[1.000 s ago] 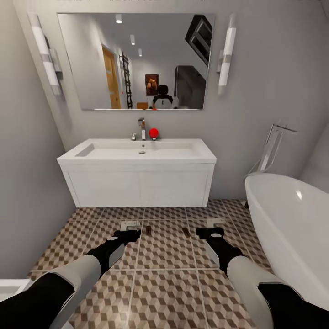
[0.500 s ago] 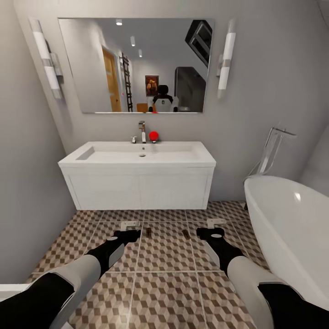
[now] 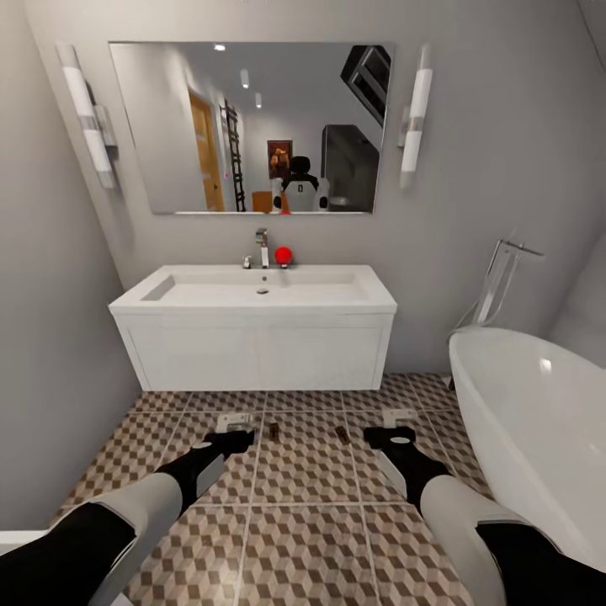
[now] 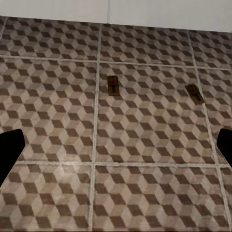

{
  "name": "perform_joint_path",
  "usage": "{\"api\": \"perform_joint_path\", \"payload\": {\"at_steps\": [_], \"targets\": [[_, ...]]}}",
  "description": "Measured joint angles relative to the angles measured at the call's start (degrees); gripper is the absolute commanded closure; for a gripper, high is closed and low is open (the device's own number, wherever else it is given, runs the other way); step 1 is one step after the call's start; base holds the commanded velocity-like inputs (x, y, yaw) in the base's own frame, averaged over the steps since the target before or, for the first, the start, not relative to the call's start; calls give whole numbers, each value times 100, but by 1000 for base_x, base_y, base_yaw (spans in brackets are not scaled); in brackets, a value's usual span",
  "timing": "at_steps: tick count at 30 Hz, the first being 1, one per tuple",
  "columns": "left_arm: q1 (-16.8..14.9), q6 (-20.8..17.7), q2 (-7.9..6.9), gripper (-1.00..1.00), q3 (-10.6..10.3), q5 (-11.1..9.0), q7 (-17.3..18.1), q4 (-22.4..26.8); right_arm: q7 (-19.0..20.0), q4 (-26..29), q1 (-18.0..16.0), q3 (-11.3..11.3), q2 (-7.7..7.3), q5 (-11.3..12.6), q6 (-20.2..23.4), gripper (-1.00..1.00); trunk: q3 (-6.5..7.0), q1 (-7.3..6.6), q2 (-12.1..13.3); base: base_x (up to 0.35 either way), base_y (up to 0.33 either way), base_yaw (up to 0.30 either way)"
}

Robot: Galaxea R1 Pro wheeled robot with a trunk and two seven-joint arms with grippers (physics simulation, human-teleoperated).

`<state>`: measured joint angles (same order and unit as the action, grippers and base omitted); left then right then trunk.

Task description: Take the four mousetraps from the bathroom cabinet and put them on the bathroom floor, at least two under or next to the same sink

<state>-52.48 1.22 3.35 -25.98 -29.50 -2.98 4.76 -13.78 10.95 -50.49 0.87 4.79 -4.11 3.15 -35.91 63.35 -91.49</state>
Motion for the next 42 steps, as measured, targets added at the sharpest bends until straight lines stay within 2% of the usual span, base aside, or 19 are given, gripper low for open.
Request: {"api": "perform_joint_path", "payload": {"at_steps": [6,11,18,23,28,37,42], "targets": [[7,3,-69,-100,8,-194,20,-314,-2,-316,4,6,-23,5,0,-100,108,-132,241,0,0,0],[10,-17,-101,-100,9,-263,25,-394,-6,-629,5,10,-53,5,-10,-100,197,-242,441,0,0,0],[40,-46,-144,-100,10,-310,21,-439,-4,-1104,5,3,-310,9,-32,-100,323,-395,722,0,0,0],[51,-64,-218,-100,15,-327,25,-448,-2,-1208,-21,1,-433,13,-16,-100,413,-505,923,0,0,0],[54,-76,-242,-100,17,-363,27,-450,-2,-1239,-33,3,-489,14,10,-100,503,-615,1124,0,0,0],[105,-199,-261,-100,18,-572,32,-458,30,-1264,-24,0,-638,14,44,-100,665,-813,1485,0,0,0],[210,-297,-270,-100,19,-668,30,-460,38,-1269,131,3,-677,14,54,-100,754,-923,1686,0,0,0]]}}
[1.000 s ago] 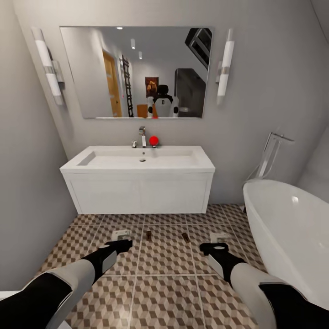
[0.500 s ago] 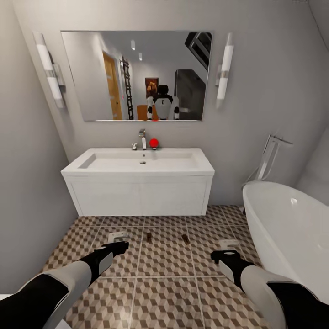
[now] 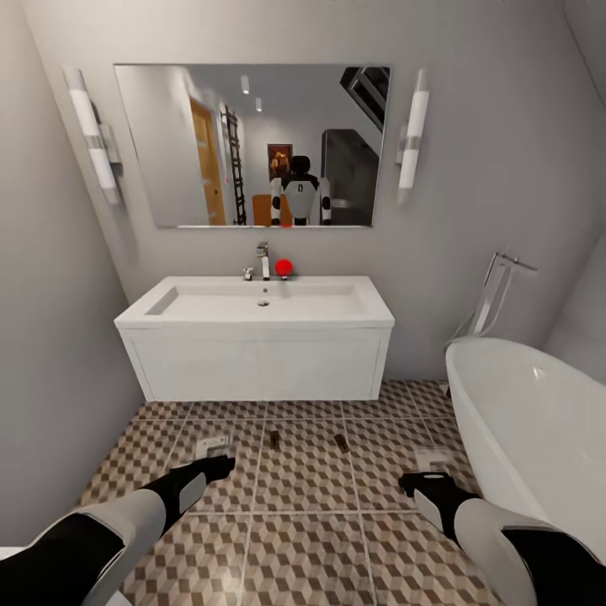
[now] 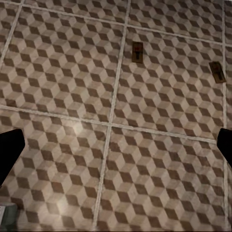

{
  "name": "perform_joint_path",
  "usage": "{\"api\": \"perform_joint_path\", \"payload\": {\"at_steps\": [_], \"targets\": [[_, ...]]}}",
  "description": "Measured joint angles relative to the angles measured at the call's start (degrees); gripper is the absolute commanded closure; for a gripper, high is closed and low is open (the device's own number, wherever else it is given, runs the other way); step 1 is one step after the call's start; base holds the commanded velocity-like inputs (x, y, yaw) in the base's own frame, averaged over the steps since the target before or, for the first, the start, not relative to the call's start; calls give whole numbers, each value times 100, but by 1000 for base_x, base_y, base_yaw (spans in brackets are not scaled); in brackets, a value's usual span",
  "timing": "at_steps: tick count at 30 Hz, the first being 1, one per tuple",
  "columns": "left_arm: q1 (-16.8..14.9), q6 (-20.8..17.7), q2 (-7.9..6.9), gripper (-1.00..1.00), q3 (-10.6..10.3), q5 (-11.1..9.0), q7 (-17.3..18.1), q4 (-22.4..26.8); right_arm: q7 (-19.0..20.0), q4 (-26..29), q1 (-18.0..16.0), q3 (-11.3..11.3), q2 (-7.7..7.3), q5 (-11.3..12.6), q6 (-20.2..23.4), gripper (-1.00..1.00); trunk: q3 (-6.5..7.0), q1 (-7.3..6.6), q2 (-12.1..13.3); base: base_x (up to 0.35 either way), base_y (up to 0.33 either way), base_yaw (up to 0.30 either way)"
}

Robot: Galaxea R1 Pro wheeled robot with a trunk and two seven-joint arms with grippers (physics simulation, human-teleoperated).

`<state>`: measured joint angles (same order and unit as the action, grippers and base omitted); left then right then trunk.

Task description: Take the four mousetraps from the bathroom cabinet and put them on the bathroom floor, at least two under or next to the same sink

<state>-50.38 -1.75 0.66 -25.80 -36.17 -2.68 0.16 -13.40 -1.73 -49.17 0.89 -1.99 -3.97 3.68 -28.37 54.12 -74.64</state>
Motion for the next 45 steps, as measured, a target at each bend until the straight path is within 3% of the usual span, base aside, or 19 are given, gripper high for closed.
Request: {"api": "perform_joint_path", "payload": {"at_steps": [8,20,36,45], "targets": [[300,-89,-4,-100,0,-43,-5,-1,1,-2,430,0,2,-5,14,-100,144,-176,321,0,0,0],[1023,-157,-1,-100,0,-53,-19,-1,12,-2,1141,-2,-7,-7,-2,-100,359,-439,802,0,0,0],[2492,21,116,-100,8,-37,-10,6,29,-3,2353,-1,33,-14,-72,-100,646,-791,1444,0,0,0],[3020,197,238,-100,15,-58,-8,7,31,-3,2905,-7,52,-27,-86,-100,808,-989,1805,0,0,0]]}}
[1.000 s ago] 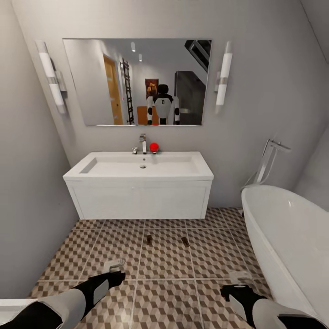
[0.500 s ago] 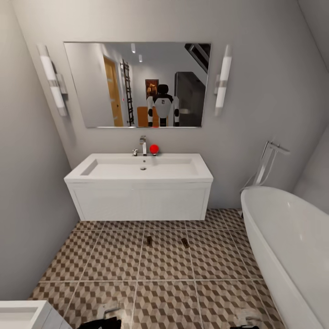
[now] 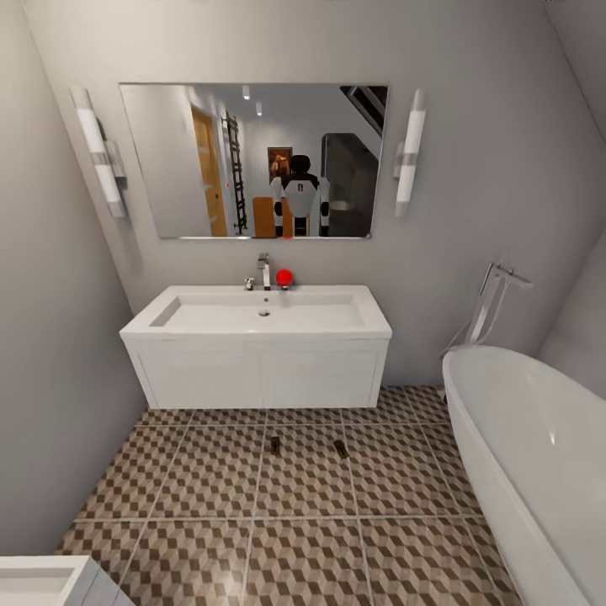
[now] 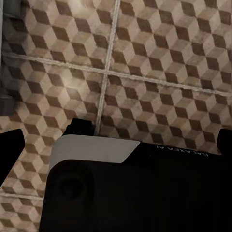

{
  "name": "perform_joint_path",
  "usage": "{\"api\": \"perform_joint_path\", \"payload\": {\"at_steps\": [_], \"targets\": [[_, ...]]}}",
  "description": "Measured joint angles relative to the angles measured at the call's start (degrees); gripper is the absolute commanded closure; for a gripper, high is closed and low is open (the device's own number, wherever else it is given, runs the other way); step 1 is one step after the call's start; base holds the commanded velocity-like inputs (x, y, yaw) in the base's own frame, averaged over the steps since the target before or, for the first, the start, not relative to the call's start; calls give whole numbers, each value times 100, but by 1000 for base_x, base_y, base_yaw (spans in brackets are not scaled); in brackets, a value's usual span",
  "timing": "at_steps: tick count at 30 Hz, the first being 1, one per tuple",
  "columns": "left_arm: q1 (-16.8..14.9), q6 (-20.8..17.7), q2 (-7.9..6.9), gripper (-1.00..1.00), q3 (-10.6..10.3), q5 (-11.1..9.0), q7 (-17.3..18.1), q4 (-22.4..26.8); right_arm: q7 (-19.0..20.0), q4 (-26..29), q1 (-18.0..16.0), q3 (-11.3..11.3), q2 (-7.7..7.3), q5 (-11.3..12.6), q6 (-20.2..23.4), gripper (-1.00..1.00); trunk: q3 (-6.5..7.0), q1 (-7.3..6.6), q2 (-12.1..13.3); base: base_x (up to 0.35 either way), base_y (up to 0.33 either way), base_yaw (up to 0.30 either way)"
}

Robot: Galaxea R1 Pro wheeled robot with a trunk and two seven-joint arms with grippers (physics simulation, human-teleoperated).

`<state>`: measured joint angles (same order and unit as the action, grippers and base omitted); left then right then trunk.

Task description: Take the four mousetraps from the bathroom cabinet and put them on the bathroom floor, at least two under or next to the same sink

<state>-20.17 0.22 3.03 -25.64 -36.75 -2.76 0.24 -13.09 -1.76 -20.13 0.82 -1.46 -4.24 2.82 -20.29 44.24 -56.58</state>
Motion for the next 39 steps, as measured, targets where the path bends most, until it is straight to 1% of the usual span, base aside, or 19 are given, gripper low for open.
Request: {"api": "perform_joint_path", "payload": {"at_steps": [8,15,26,35,39], "targets": [[238,33,29,-100,0,-39,0,1,5,0,281,-1,4,0,-16,-100,144,-176,321,0,0,0],[464,45,48,-100,-1,-53,-1,1,8,1,558,-1,-1,1,-115,-100,270,-330,602,0,0,0],[713,50,47,-100,-4,-57,-1,1,9,6,924,-3,-7,5,-269,-100,271,-330,604,0,0,0],[853,66,47,-100,-1,-57,-1,2,9,5,1009,-4,-6,18,-260,-100,271,-330,604,0,0,0],[942,159,46,-100,-1,-62,-2,4,12,2,1023,-4,-3,21,-250,-100,271,-330,604,0,0,0]]}}
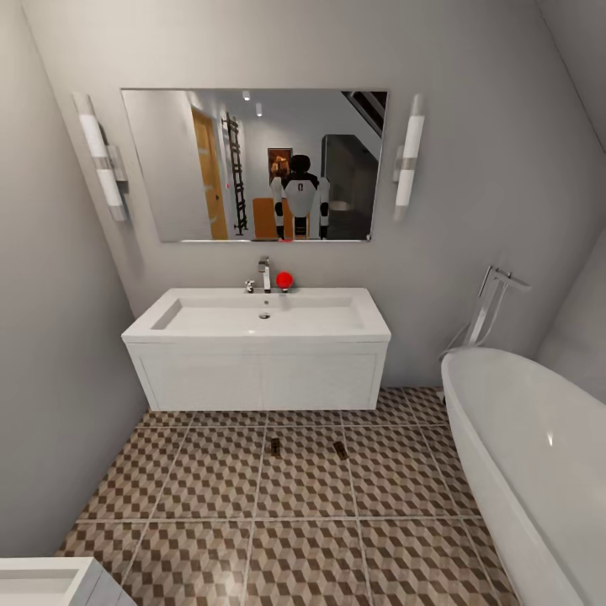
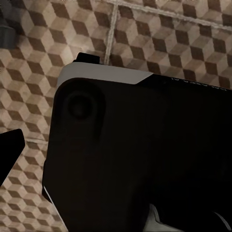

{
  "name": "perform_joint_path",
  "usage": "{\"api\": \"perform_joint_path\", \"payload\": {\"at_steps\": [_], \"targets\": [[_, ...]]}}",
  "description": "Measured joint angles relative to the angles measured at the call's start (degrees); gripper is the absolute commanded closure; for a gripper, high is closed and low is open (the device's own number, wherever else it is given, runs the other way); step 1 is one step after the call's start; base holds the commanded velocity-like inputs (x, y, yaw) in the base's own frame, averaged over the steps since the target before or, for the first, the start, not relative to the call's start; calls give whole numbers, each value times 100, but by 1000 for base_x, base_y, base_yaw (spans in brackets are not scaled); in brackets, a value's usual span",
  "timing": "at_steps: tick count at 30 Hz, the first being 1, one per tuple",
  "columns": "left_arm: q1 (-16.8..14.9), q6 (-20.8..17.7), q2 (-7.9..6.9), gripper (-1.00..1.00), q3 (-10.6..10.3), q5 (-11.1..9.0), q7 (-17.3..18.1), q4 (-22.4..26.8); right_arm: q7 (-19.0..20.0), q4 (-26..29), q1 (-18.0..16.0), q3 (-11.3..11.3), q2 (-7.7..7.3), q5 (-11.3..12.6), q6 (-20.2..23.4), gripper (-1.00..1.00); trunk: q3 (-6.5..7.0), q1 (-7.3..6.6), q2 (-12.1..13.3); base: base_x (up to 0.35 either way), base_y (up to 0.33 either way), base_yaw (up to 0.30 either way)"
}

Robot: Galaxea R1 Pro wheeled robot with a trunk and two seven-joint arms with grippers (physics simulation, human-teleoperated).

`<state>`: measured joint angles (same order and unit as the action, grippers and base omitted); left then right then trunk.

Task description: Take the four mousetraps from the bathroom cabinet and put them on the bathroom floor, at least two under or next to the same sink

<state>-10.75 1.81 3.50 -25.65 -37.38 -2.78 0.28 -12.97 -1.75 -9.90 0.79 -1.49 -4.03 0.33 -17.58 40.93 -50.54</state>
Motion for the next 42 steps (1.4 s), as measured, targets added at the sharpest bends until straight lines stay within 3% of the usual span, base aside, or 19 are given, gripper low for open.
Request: {"api": "perform_joint_path", "payload": {"at_steps": [13,28,42], "targets": [[76,227,21,-100,0,-26,4,1,40,3,60,0,13,-6,-41,-100,7,0,0,0,0,70],[92,266,124,-100,2,-27,62,2,123,4,65,-1,4,-17,-47,-100,49,0,0,0,0,248],[93,270,132,-100,3,-28,71,2,130,12,66,-9,13,-82,-49,-100,57,0,0,0,0,270]]}}
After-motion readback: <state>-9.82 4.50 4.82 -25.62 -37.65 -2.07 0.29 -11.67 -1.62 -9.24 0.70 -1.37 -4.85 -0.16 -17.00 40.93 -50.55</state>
